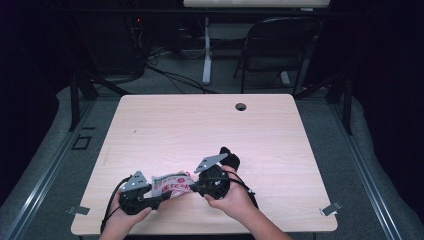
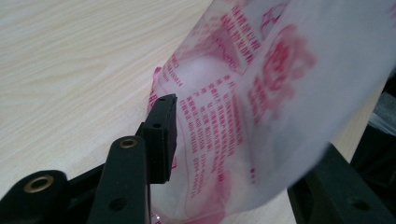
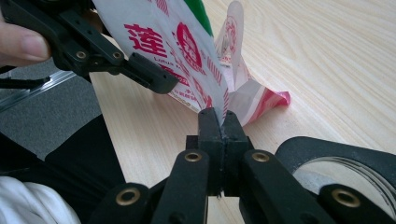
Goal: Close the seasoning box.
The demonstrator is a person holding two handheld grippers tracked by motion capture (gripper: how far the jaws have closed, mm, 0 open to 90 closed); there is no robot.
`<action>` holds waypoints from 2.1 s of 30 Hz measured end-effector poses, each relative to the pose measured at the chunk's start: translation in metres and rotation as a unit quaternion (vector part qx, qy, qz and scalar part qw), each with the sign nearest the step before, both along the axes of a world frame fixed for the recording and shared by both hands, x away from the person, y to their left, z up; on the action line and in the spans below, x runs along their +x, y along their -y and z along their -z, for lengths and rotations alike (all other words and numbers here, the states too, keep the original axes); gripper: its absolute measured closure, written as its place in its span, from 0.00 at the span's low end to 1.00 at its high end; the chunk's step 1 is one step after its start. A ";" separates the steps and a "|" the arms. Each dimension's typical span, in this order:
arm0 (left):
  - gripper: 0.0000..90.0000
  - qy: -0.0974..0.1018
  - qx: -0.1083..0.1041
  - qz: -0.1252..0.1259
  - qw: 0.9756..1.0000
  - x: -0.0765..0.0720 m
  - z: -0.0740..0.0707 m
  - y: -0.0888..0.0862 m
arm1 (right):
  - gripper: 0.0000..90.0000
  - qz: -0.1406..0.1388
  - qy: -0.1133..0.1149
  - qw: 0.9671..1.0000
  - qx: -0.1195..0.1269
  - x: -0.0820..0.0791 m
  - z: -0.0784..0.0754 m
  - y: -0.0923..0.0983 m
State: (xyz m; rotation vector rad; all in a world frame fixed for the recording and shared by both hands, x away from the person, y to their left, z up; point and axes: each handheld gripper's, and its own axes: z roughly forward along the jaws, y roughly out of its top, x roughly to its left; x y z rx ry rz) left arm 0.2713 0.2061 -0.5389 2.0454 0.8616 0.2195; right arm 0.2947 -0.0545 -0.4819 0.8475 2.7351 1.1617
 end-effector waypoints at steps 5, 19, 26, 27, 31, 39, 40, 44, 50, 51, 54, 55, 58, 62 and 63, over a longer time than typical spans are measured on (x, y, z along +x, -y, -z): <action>0.54 -0.014 0.005 -0.003 1.000 0.003 0.008 0.002 | 1.00 0.000 0.001 1.000 0.002 -0.002 0.002 0.000; 0.32 -0.018 0.004 -0.005 1.000 0.005 0.023 0.006 | 1.00 -0.002 -0.001 1.000 0.001 -0.002 0.002 0.000; 0.31 -0.027 0.012 -0.015 0.999 0.010 0.030 0.002 | 1.00 -0.001 -0.002 1.000 0.003 -0.001 0.003 0.001; 0.31 -0.027 0.017 -0.014 0.999 0.010 0.031 0.002 | 1.00 -0.001 -0.002 1.000 0.003 -0.002 0.003 0.001; 0.30 -0.020 0.042 -0.011 0.999 0.011 0.037 0.009 | 1.00 -0.001 0.000 1.000 0.001 -0.002 0.002 0.001; 0.34 -0.013 0.061 -0.010 0.998 0.012 0.048 0.015 | 1.00 -0.002 0.000 1.000 -0.002 -0.002 0.004 0.000; 0.34 -0.013 0.061 -0.010 0.998 0.012 0.048 0.015 | 1.00 -0.002 0.001 1.000 -0.002 -0.003 0.004 0.000; 0.37 0.004 0.069 -0.007 0.998 0.011 0.050 0.015 | 1.00 -0.001 0.001 1.000 -0.002 -0.003 0.004 0.000; 0.45 0.019 0.083 -0.017 0.996 0.010 0.050 0.017 | 1.00 0.001 0.001 1.000 -0.002 -0.003 0.004 0.000; 0.47 0.020 0.083 -0.019 0.996 0.010 0.050 0.017 | 1.00 0.000 0.001 1.000 -0.001 -0.002 0.004 0.000; 0.50 0.020 0.083 -0.022 0.996 0.010 0.049 0.016 | 1.00 0.001 0.001 1.000 -0.001 -0.002 0.004 0.000; 0.52 0.022 0.084 -0.021 0.996 0.010 0.049 0.016 | 1.00 0.001 0.001 1.000 -0.002 -0.002 0.004 0.000; 0.56 0.023 0.083 -0.022 0.996 0.010 0.049 0.017 | 1.00 0.007 -0.001 1.000 0.006 -0.003 0.004 0.000; 0.60 0.027 0.085 -0.023 0.996 0.009 0.049 0.018 | 1.00 0.002 0.000 1.000 -0.001 -0.002 0.003 0.001; 0.60 0.028 0.085 -0.023 0.996 0.009 0.049 0.018 | 1.00 0.002 -0.001 1.000 0.000 -0.002 0.003 0.001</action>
